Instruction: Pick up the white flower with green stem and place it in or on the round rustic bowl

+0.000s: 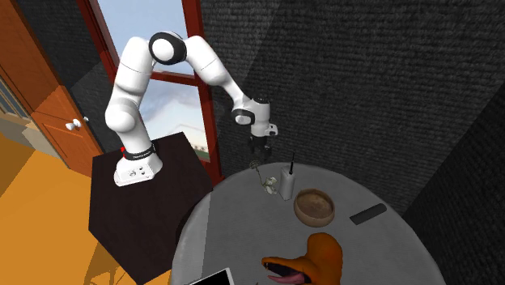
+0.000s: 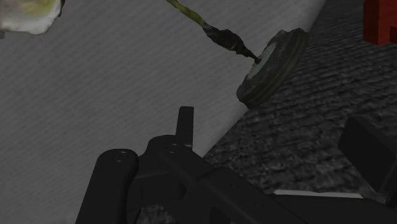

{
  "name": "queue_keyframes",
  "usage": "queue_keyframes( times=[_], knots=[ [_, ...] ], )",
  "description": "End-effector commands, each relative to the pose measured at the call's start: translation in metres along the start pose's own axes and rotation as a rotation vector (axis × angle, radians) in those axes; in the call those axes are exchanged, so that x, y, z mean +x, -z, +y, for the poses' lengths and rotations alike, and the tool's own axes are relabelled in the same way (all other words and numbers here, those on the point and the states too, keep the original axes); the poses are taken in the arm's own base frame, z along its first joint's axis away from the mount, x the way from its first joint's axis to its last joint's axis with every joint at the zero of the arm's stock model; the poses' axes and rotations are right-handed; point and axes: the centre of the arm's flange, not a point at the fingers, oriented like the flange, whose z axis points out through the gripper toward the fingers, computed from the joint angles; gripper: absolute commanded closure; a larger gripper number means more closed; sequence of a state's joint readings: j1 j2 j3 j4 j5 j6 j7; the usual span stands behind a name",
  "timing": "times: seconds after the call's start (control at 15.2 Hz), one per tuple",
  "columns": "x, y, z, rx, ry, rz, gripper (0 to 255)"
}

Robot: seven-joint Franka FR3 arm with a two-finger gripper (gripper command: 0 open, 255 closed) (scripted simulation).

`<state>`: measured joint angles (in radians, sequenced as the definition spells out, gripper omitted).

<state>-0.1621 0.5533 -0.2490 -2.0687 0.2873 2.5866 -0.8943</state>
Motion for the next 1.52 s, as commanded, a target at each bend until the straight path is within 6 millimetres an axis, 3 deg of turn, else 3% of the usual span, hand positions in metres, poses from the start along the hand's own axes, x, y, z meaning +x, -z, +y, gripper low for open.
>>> queue_keyframes(
  times=[0.0, 0.26, 0.79, 0.86, 1.45],
  knots=[
    [0.0, -0.012, 0.002, 0.0, 0.001, 0.0, 0],
    [0.0, -0.036, 0.002, 0.0, 0.001, 0.0, 0],
    [0.0, -0.036, 0.002, 0.0, 0.001, 0.0, 0],
    [0.0, -0.036, 0.002, 0.0, 0.001, 0.0, 255],
    [0.0, -0.036, 0.002, 0.0, 0.001, 0.0, 255]
  ],
)
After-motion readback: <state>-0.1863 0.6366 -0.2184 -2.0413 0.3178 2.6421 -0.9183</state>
